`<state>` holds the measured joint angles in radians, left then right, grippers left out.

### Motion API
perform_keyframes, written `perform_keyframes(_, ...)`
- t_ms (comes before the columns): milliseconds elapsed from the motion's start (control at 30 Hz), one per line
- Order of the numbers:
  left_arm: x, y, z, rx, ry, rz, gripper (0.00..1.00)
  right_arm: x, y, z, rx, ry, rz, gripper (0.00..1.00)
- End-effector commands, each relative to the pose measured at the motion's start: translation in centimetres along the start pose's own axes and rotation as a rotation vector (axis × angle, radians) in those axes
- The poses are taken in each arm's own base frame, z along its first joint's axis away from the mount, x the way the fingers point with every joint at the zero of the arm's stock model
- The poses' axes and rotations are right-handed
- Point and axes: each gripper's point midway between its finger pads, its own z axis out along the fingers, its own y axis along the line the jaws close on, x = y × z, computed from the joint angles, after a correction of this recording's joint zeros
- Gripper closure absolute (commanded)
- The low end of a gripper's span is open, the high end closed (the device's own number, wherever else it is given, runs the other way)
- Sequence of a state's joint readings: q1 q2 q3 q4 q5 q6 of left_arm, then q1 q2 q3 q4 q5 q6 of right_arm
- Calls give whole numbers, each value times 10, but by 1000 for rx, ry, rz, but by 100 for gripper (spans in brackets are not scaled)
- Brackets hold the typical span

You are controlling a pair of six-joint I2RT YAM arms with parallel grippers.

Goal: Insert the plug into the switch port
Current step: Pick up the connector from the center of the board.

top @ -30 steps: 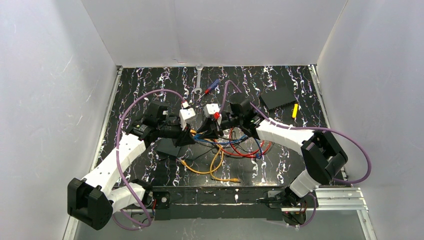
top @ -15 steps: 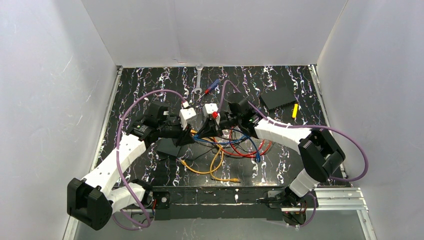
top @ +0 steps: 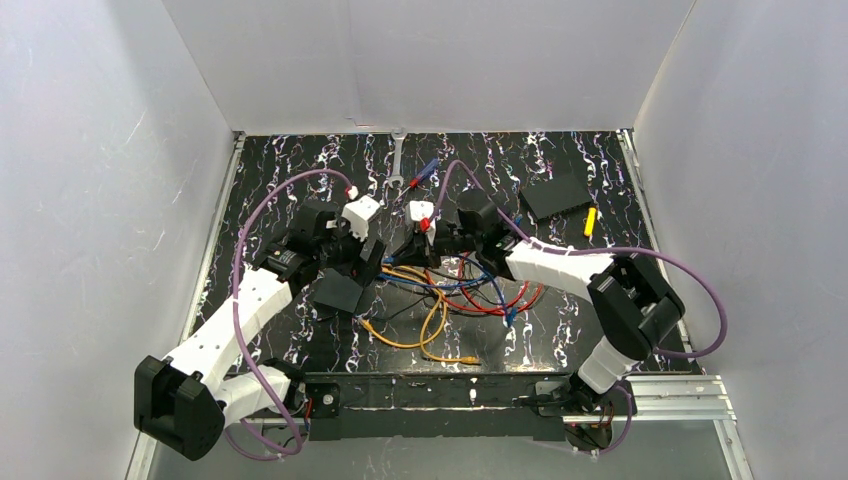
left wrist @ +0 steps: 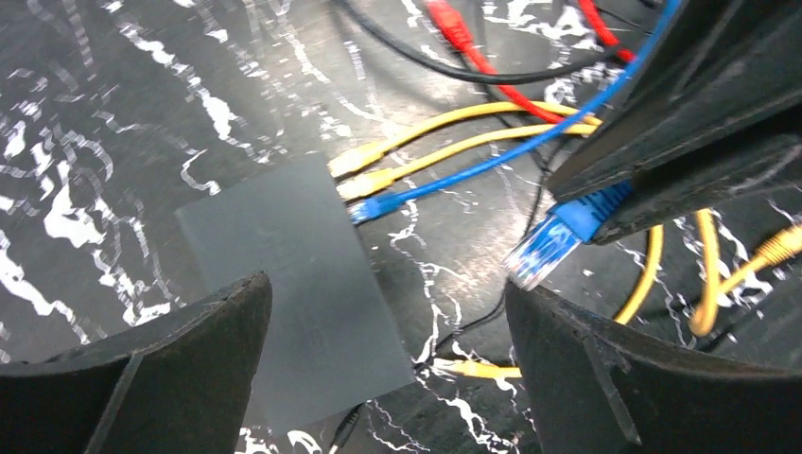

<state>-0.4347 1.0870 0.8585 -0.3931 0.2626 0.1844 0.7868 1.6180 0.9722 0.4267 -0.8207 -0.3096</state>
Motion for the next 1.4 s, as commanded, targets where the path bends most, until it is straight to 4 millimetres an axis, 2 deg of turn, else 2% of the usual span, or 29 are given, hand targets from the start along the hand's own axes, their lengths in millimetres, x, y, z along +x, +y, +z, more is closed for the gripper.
perform_keyframes(0, 2, 42, -8, -257, -1, -104, 5, 9, -15, 6, 93, -26, 24, 99)
perform_keyframes(267, 13, 71, -6, -385, 63, -304, 2, 28, -33, 6, 226, -56, 59, 99)
perform_keyframes(467, 33, 91, 3, -402, 154, -531, 4, 42, -37, 9, 279, -80, 75, 99)
perform_keyframes(600, 39, 93, 14, -340, 185, -663, 7, 50, -36, 19, 286, -75, 93, 99)
perform_keyframes(767, 49, 94, 27, -301, 241, -748, 8, 62, -30, 30, 301, -62, 109, 99)
perform_keyframes(1067, 62, 94, 42, -262, 310, -815, 11, 87, -14, 53, 318, -43, 150, 99)
perform_keyframes(1367, 75, 98, 51, -257, 365, -851, 11, 112, -12, 62, 338, -22, 199, 99)
